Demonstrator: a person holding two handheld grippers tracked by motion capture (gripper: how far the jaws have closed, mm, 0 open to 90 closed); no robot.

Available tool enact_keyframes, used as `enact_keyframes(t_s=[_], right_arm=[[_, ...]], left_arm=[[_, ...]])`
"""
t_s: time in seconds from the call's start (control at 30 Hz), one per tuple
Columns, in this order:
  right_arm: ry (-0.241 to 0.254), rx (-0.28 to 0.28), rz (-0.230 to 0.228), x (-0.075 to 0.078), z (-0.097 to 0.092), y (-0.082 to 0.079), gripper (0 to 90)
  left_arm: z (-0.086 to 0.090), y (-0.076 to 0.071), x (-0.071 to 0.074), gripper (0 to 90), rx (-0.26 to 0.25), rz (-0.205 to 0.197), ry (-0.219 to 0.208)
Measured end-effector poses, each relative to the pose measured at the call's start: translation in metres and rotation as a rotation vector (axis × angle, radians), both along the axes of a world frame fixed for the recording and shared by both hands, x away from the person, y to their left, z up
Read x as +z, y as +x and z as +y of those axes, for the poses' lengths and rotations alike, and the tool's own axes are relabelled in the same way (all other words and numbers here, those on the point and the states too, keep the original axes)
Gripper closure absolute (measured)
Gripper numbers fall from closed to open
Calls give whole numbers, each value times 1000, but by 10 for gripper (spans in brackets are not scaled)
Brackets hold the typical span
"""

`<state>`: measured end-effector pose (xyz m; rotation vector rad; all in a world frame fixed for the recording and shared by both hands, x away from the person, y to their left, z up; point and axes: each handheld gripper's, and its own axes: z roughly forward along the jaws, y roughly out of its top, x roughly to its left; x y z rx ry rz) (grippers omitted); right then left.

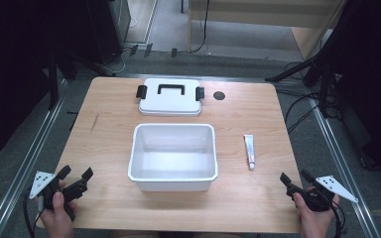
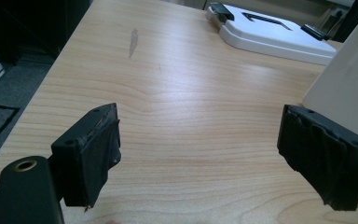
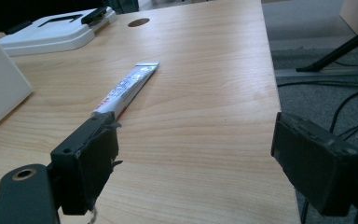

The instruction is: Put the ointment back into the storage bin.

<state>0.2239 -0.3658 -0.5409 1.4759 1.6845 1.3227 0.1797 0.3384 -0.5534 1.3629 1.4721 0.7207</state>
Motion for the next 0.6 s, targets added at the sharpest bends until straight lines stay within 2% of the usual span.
enact_keyframes(t_s=[0.07, 0.17, 0.33, 0.37, 0.43, 0.5, 0.6], right_arm=[[-4, -14, 13, 1, 0, 2, 150], [-41, -28, 39, 5, 3, 4, 181], [-108, 2, 101, 16, 13, 12, 204], [-125, 8, 130, 19, 17, 15, 206], [-160, 26, 153, 22, 21, 19, 212], [-215, 28, 179, 27, 27, 23, 220], [-246, 50, 212, 33, 33, 28, 224]], left_arm=[[0, 0, 0, 140, 6, -2, 5], [-2, -1, 0, 140, 14, -5, 23], [-4, 0, 1, 140, 17, 2, 42], [-4, 0, 1, 140, 18, 6, 43], [-4, 0, 1, 140, 18, 5, 42], [-4, 0, 1, 140, 16, 6, 44], [-3, 0, 0, 140, 12, 6, 36]])
